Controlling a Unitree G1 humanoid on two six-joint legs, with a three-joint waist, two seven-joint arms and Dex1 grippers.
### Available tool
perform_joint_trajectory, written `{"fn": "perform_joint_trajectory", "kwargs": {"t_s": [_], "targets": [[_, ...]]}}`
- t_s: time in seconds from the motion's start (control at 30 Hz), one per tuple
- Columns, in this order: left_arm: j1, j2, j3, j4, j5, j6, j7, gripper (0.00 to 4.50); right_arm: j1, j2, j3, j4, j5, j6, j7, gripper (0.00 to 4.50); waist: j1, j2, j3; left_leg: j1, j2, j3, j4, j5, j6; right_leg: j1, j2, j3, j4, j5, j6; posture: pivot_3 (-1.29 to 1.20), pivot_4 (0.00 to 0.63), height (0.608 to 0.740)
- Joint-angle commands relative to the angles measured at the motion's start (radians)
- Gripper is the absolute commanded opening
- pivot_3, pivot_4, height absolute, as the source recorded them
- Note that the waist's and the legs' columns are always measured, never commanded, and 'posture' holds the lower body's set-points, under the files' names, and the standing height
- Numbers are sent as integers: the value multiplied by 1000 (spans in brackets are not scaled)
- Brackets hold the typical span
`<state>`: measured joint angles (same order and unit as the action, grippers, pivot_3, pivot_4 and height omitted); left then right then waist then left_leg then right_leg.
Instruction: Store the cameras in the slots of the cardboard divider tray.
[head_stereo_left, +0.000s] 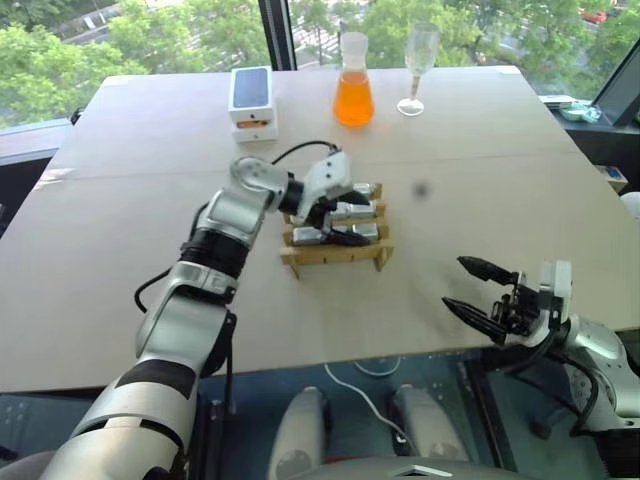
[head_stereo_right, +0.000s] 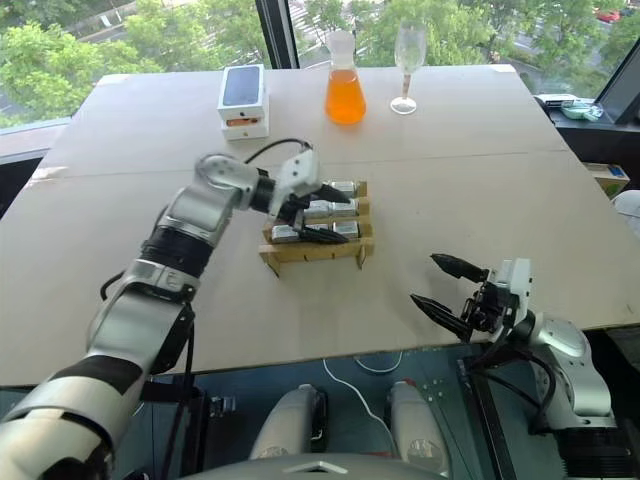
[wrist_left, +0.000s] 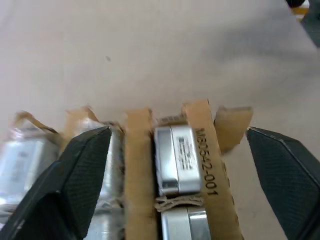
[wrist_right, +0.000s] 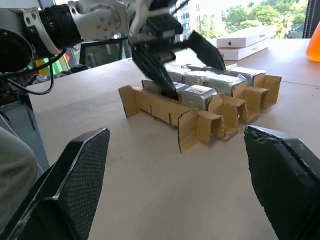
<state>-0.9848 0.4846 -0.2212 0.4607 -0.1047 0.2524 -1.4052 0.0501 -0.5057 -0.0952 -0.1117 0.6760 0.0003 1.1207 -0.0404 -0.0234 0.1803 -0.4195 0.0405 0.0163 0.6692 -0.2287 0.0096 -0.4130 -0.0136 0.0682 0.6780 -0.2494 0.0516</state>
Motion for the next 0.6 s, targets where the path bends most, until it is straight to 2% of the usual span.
{"fn": "perform_joint_trajectory", "kwargs": {"t_s": [0.03, 0.1, 0.2, 0.3, 0.43, 0.6], "targets": [[62, 53, 101, -203, -92, 101, 39, 4232, -3, -11, -33, -25, 5, 0, 13, 4275, -1, 0, 0, 0, 0, 0, 0, 0, 0, 0, 0, 0, 0, 0, 0, 0, 150, 740], [149, 90, 166, -335, -133, 158, 92, 4232, 0, -15, -43, -16, -2, -7, 15, 4275, -2, 1, 0, 1, 0, 0, -1, 0, 0, 0, 0, 1, 0, 0, -1, 0, 150, 740], [489, 94, 330, -592, -147, 166, 270, 4232, -16, -23, -58, 33, -52, -17, -28, 4275, -1, 3, -3, 2, 1, 0, -1, 0, 0, 0, 0, 0, 1, 0, -1, 0, 150, 740], [736, 55, 470, -759, -228, 175, 355, 4232, -43, -34, -57, 80, -106, -44, -28, 4275, -3, 2, -2, 5, 1, 1, -2, 0, 0, 2, -3, 4, 0, 1, -1, 0, 150, 740], [994, 73, 570, -817, -244, 130, 396, 4232, -93, -48, -69, 162, -140, -72, -4, 4275, 11, 1, -2, 4, 3, 3, -1, 0, 0, 2, -3, 1, 0, -1, -3, 0, 150, 740], [1110, 66, 580, -830, -260, 74, 435, 4232, -145, -50, -71, 238, -153, -88, 20, 4275, 28, 1, -2, 6, 2, 4, 1, 0, 0, 4, -3, 1, 0, -3, -2, 0, 150, 740]]}}
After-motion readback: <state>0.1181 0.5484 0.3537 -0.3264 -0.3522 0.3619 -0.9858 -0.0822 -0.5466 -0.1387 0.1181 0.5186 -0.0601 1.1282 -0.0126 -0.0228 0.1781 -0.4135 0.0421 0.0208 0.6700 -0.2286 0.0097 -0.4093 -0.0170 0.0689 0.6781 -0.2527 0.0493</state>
